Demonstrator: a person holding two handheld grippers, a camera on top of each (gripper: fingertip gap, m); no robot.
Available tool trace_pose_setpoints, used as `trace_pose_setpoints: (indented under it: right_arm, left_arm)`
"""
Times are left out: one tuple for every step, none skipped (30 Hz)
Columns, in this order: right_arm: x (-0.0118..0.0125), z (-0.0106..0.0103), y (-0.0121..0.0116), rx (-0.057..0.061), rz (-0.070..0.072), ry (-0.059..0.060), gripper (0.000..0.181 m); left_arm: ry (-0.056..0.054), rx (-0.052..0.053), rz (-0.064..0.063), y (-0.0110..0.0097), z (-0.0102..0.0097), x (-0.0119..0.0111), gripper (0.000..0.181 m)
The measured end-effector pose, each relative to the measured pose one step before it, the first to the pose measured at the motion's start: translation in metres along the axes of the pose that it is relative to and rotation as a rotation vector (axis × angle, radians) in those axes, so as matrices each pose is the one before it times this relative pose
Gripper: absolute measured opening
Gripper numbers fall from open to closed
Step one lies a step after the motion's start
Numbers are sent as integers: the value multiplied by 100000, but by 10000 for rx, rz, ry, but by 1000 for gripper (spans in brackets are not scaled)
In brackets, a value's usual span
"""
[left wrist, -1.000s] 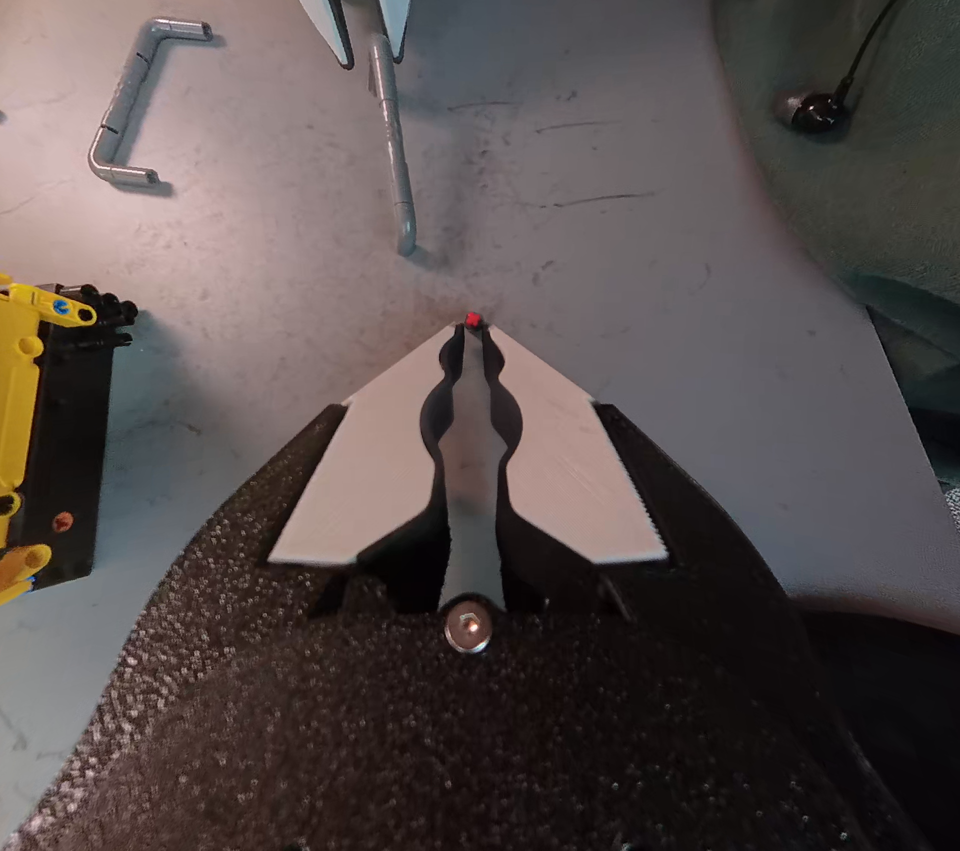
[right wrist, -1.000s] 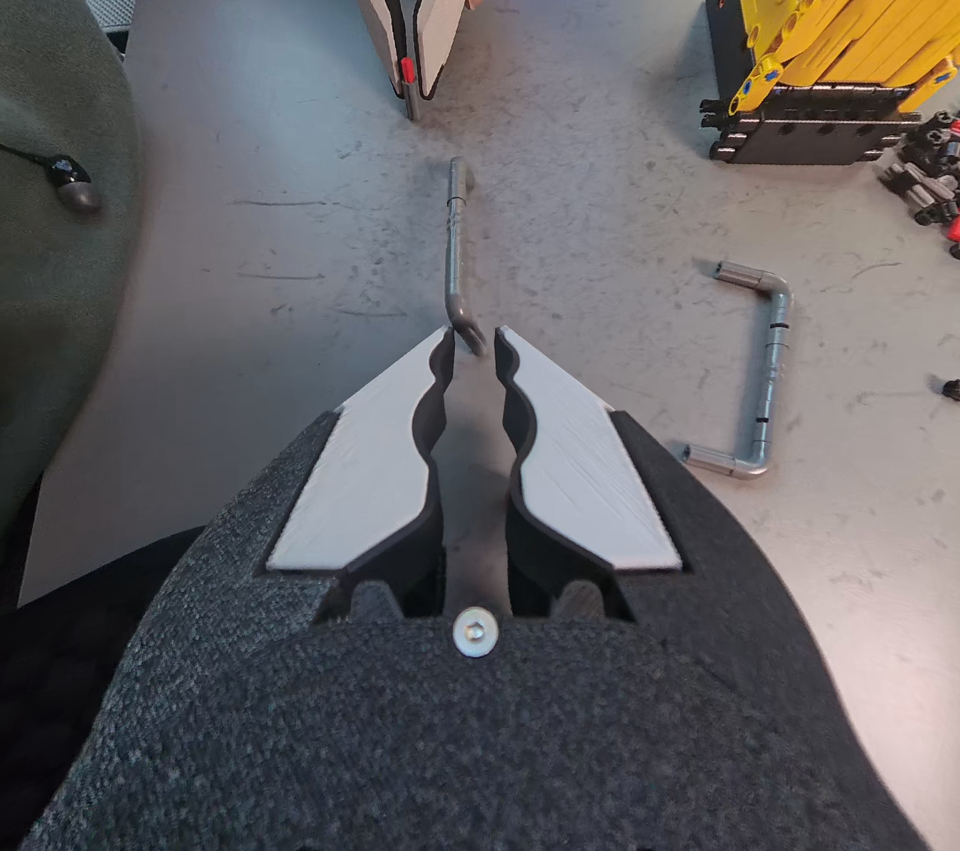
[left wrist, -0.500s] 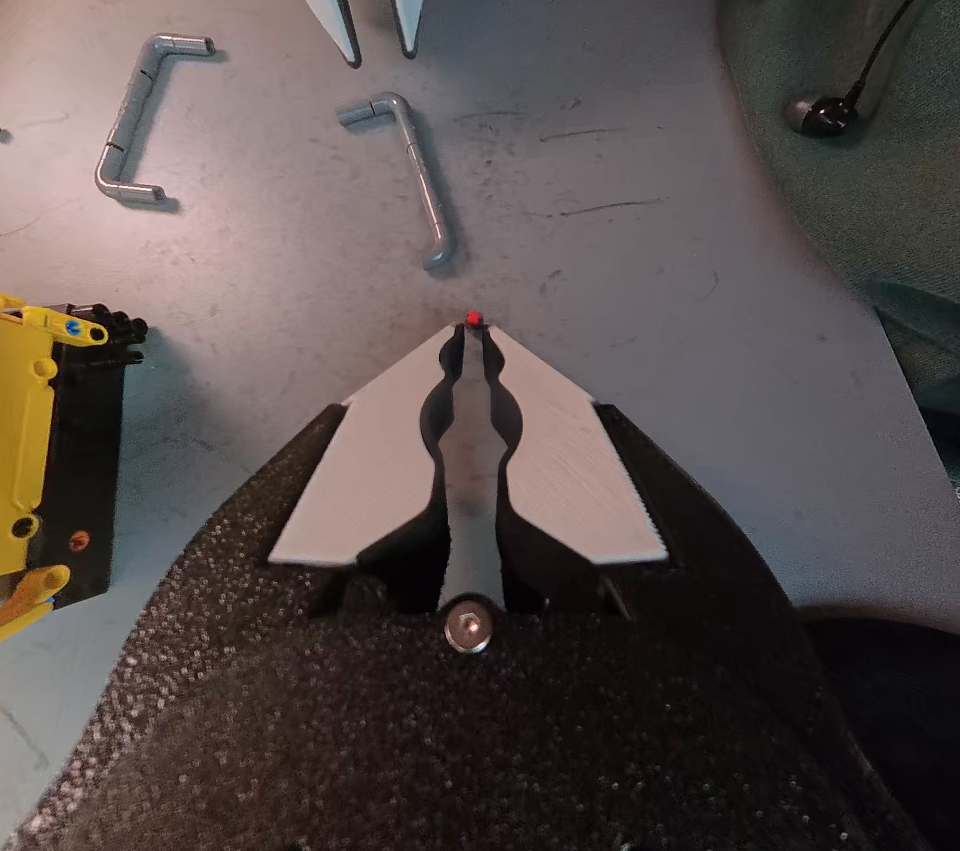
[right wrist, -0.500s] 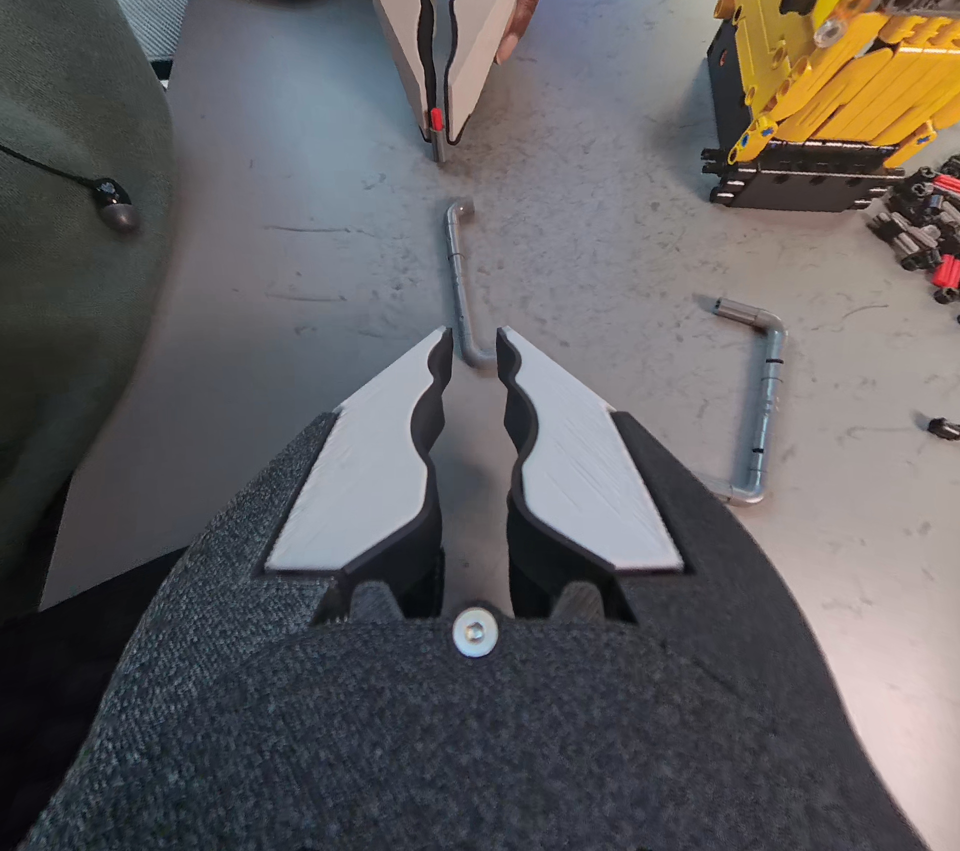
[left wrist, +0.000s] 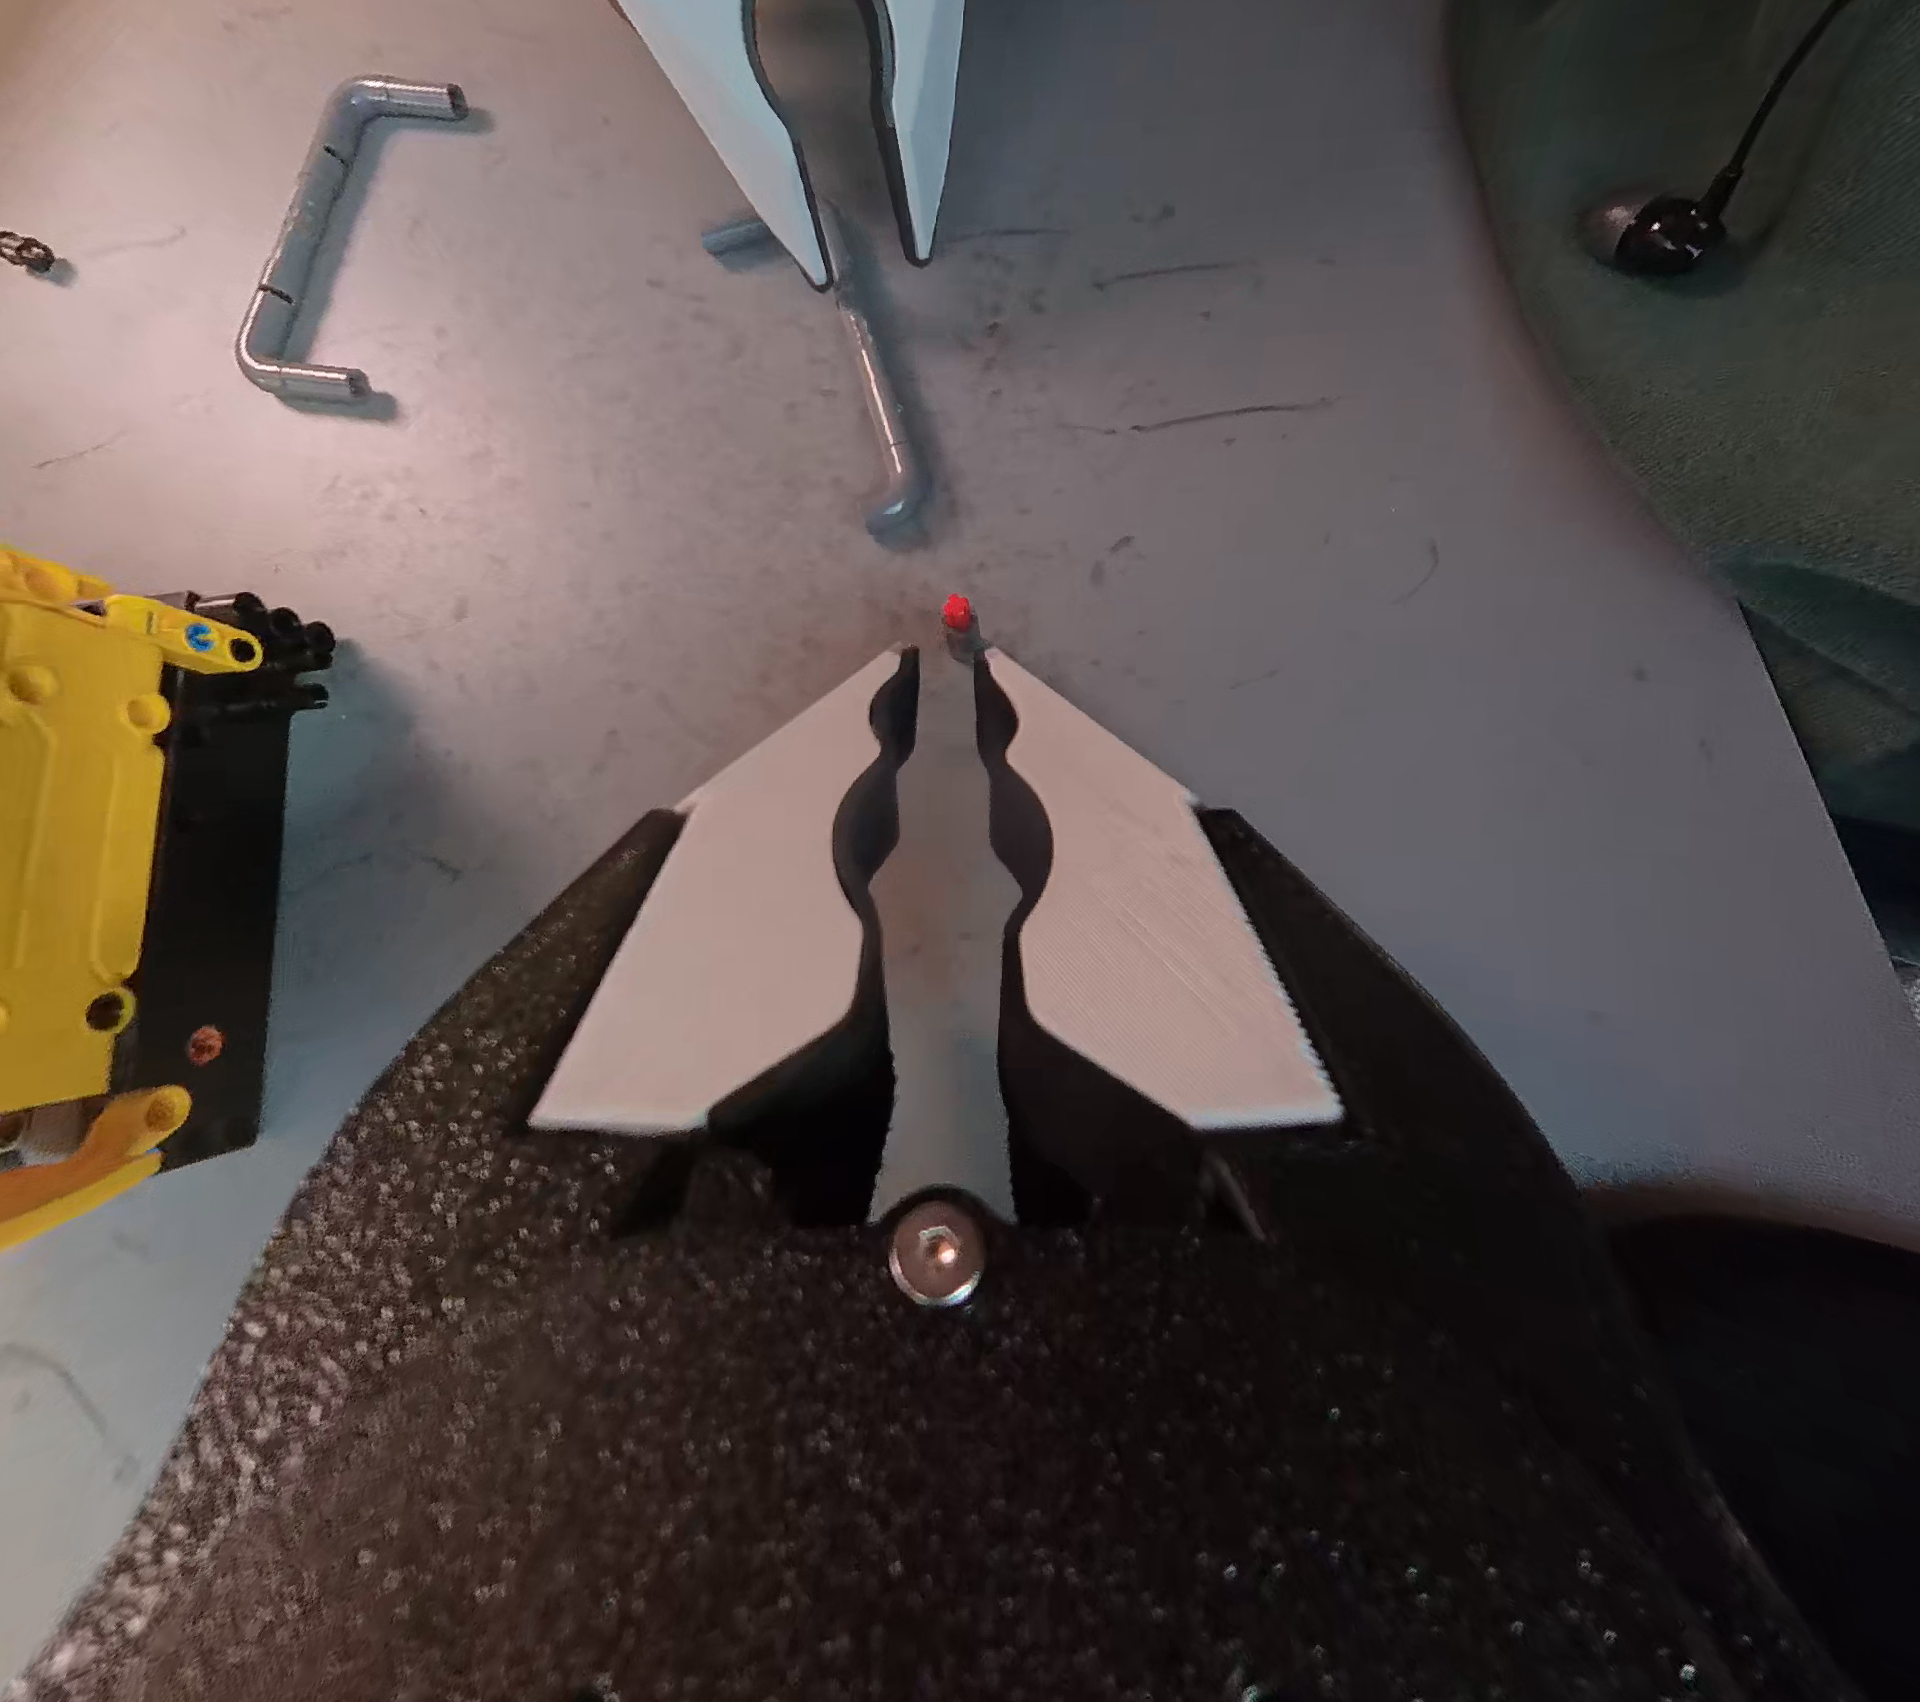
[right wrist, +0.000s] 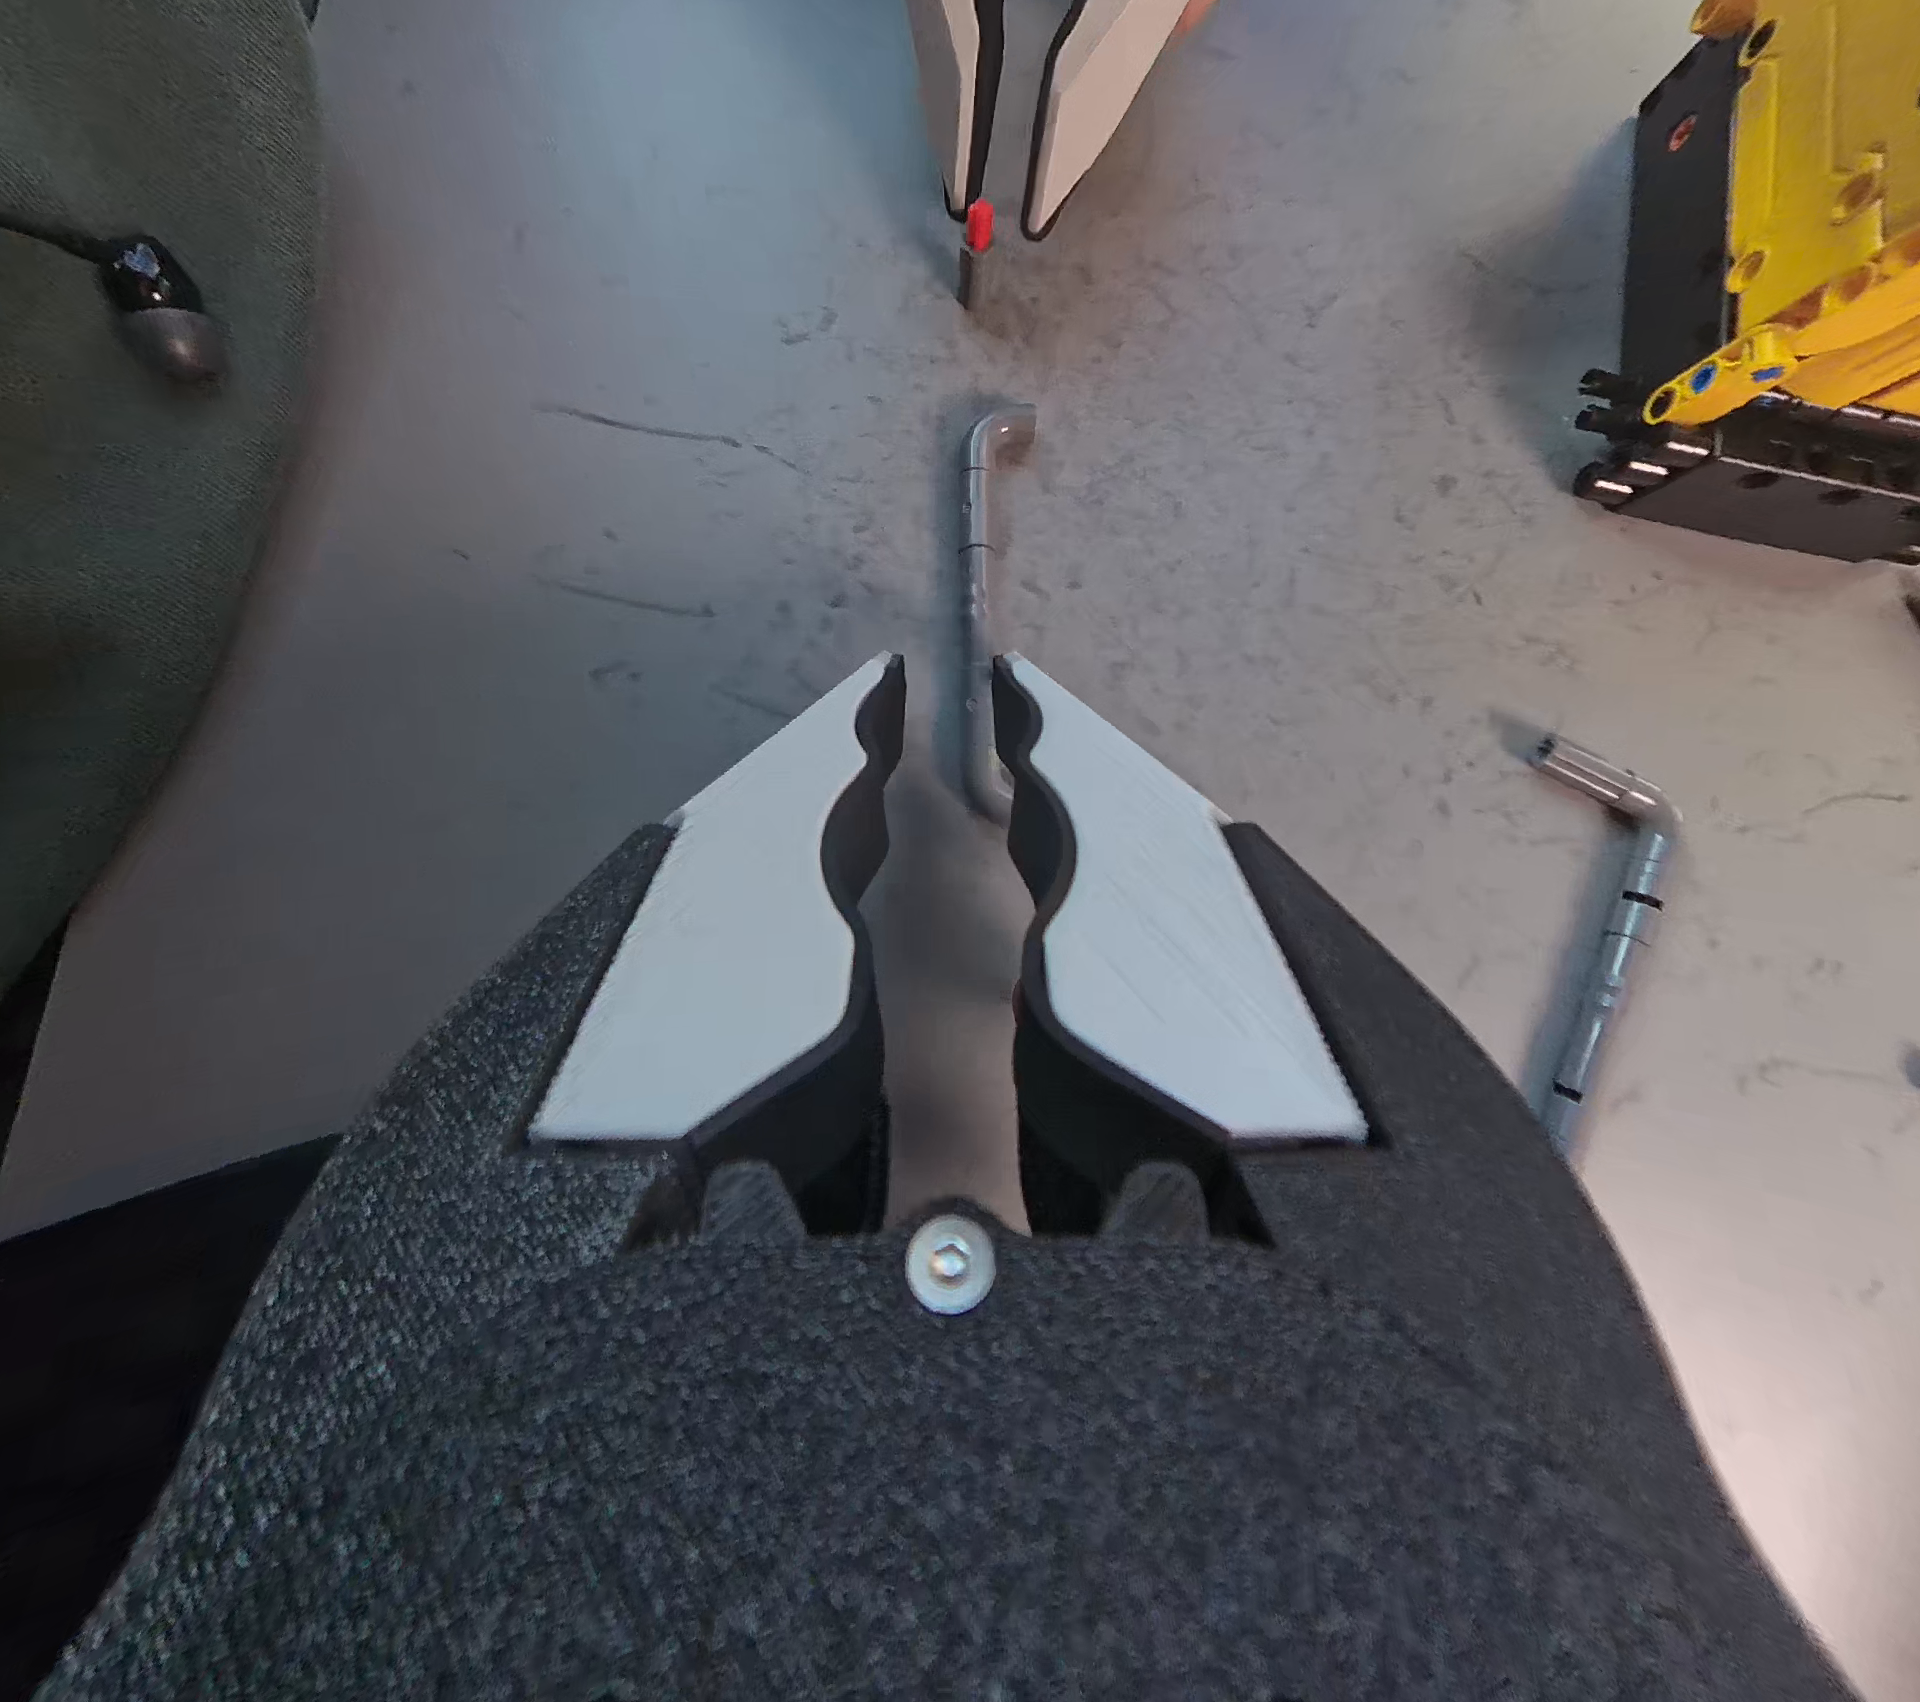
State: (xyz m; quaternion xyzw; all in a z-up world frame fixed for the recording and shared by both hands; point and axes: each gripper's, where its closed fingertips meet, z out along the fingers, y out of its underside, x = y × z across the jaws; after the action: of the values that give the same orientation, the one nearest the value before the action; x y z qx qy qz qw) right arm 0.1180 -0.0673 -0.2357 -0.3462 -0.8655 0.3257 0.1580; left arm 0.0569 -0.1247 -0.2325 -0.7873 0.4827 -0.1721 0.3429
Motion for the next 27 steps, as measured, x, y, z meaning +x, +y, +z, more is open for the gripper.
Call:
trace_pose_setpoints:
  right_arm:
    - [86, 101, 167, -153, -19, -10, 16]
    - [57, 111, 209, -171, 5, -39, 15]
    - [67, 123, 205, -165, 35, -47, 13]
    - [101, 40, -95, -8, 82, -30, 7]
    - [63, 63, -27, -71, 119, -78, 7]
    - [19, 34, -20, -64, 179, -134, 7]
    - [-1, 13, -47, -19, 206, -150, 7]
    - [35, -58, -293, 215, 223, -136, 7]
    - [-133, -215, -632, 502, 345, -294, 7]
    - [-265, -388, -793, 618, 497, -424, 7]
    - [-197, -467, -810, 609, 544, -386, 7]
    - [-274, -465, -819, 583, 580, -438, 7]
    - [-517, -362, -782, 554, 573, -596, 7]
    - [-284, -254, -752, 551, 473, -430, 7]
    - [87, -102, -399, 318, 526, -210, 7]
    - [69, 11, -52, 99, 486, -203, 7]
    - [-246, 81, -47, 110, 265, -325, 7]
    - [-323, 133, -98, 123, 122, -301, 7]
    - [-241, 167, -84, 85, 84, -185, 7]
    - [-208, 203, 6, -3, 29, -110, 7]
    - [-183, 202, 65, -63, -69, -53, 7]
    - [-96, 162, 66, -78, -96, 16, 7]
    - [23, 56, -17, -23, -107, 96, 7]
    - [68, -96, -241, 120, -101, 105, 7]
    - [20, -236, -515, 291, -148, 76, 7]
    - [71, -313, -695, 403, -255, 175, 7]
    - [102, -310, -697, 388, -346, 259, 7]
  left_arm:
    - [-29, 52, -102, 3, -230, -76, 10]
    - [-39, 96, -148, -21, -264, -112, 11]
    - [-62, 150, -184, -82, -275, -163, 12]
    - [-52, 228, -207, -175, -279, -175, 13]
    - [-30, 288, -206, -280, -265, -149, 13]
    - [-53, 298, -166, -359, -269, -138, 14]
    - [-98, 271, -94, -406, -250, -146, 15]
    - [-142, 239, 0, -473, -239, -134, 17]
    - [-185, 186, 106, -525, -201, -86, 20]
    - [-263, 91, 237, -495, -131, -79, 22]
    - [-359, 19, 395, -460, -32, -96, 25]
    - [-413, 14, 516, -485, 55, -94, 26]
    - [-364, 35, 523, -488, 146, -17, 26]
    - [-201, 56, 426, -482, 205, 179, 27]
    - [-137, 81, 325, -499, 227, 214, 27]
    - [-127, 65, 277, -418, 172, 156, 26]
    - [-86, 12, 207, -280, 119, 132, 25]
    - [-59, -5, 96, -162, 97, 69, 22]
    - [-31, -15, -4, -59, 80, 31, 18]
    - [-27, -29, -46, 38, 61, -1, 15]
    - [-2, -28, -47, 79, 22, -2, 7]
    - [55, -22, -98, 89, -15, 49, 7]
    - [92, 8, -200, 32, -51, 30, 6]
    - [43, 73, -322, -33, -110, -139, 7]
    - [-8, 136, -438, -87, -169, -293, 7]
    - [-32, 209, -533, -139, -186, -393, 7]
    - [-31, 278, -617, -205, -209, -410, 6]
